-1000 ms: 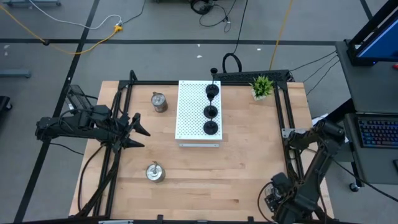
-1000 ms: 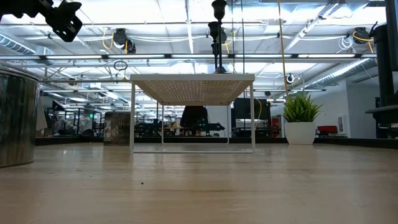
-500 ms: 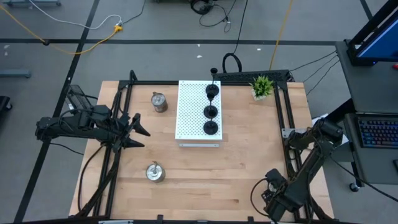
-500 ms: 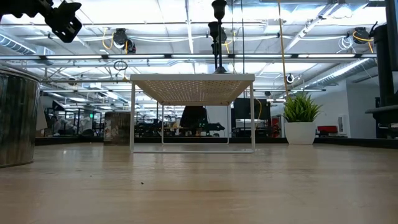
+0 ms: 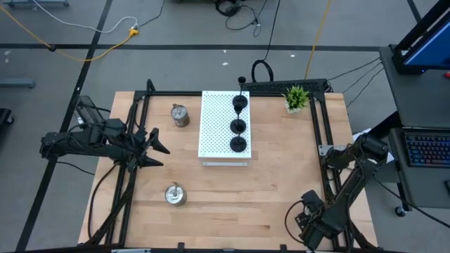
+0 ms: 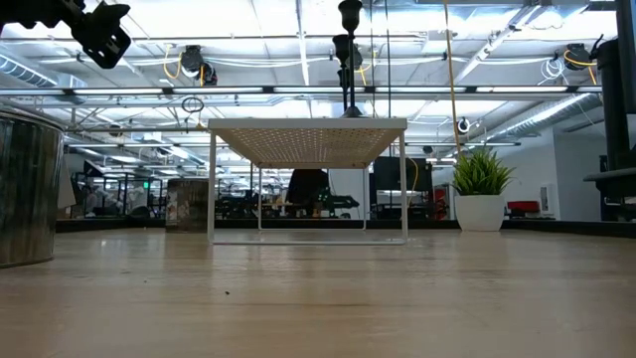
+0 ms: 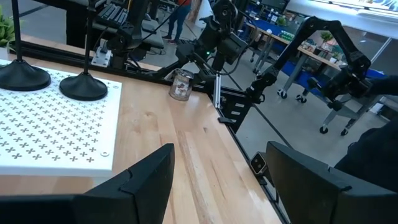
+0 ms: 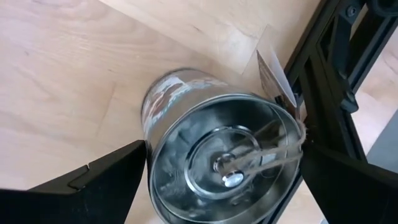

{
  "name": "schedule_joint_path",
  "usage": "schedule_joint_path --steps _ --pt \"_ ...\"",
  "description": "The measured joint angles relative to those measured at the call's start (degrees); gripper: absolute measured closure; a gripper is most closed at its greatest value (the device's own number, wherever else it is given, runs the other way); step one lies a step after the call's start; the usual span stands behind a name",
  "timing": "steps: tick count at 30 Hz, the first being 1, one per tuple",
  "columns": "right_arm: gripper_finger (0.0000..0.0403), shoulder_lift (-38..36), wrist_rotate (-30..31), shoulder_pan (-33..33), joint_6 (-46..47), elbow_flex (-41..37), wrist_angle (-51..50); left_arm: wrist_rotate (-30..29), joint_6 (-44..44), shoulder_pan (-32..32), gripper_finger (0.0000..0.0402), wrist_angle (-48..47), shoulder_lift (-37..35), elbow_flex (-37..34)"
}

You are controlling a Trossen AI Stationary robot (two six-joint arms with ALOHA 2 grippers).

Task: Pick & Place candle stick holders
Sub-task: Put the bottom right brown scented candle on the shelf

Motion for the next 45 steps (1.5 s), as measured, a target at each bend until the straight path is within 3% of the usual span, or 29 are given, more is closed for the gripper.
schedule_joint_path --steps 26,34,45 --pt "0.0003 0.0 -1.8 0.0 4.2 -0.1 -0.3 0.2 0.4 0.0 0.0144 -0.1 0.0 0.0" --pt "0.0002 -0.3 -2.0 0.0 3.9 -4.9 8.5 0.3 0.4 0.0 0.0144 -0.1 0.0 0.0" --pt "0.0003 -0.9 -1.3 -0.1 2.5 -5.3 9.2 0.3 0.1 0.0 0.0144 -0.1 0.0 0.0"
